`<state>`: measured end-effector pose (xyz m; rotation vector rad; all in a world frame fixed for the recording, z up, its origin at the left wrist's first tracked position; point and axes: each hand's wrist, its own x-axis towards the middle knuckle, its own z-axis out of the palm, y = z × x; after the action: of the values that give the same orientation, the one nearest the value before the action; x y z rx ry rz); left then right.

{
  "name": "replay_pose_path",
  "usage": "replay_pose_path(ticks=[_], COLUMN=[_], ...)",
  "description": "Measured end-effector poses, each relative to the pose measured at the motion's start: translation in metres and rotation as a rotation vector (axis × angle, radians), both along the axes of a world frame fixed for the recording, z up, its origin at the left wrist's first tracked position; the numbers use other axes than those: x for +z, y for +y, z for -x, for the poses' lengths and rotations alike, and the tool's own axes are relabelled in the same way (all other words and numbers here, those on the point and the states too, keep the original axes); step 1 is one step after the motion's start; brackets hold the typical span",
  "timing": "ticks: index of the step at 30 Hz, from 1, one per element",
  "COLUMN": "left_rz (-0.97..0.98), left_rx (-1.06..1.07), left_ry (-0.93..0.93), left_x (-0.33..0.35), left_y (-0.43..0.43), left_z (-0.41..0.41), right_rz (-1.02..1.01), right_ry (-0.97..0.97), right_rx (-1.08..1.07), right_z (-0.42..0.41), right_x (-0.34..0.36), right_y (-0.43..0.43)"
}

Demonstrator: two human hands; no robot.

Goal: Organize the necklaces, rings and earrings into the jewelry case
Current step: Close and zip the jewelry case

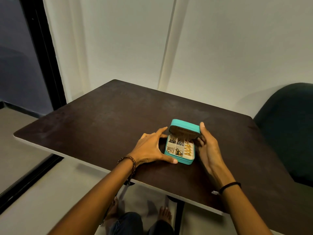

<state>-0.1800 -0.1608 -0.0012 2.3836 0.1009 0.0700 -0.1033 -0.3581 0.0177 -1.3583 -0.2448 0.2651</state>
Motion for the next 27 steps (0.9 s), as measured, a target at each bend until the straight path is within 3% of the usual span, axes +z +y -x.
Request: replay_pose_path(ticks=[5, 10, 23, 27], left_rz=[-0.002, 0.009, 0.104, 0.198], left_rx=[0.001, -0.010, -0.065, -0.093], left_ry=[-0.025, -0.042, -0.036, -0.020], left_x=[-0.004, -0.006, -0.010, -0.012], left_y=[0.000, 0.003, 0.011, 0.019], left_z=[-0.001, 0.000, -0.003, -0.003], right_rz=[0.080, 0.299, 0.447, 0.734], right_ry=[-0.114, -0.215, -0.179, -0.311], right_rx=[0.019, 0.029, 0.046, 0.086], right_z=[0.006, 0.011, 0.013, 0.002], right_x=[-0.002, -0.011, -0.007, 0.003], right_y=[-0.012, -0.021, -0.017, -0.011])
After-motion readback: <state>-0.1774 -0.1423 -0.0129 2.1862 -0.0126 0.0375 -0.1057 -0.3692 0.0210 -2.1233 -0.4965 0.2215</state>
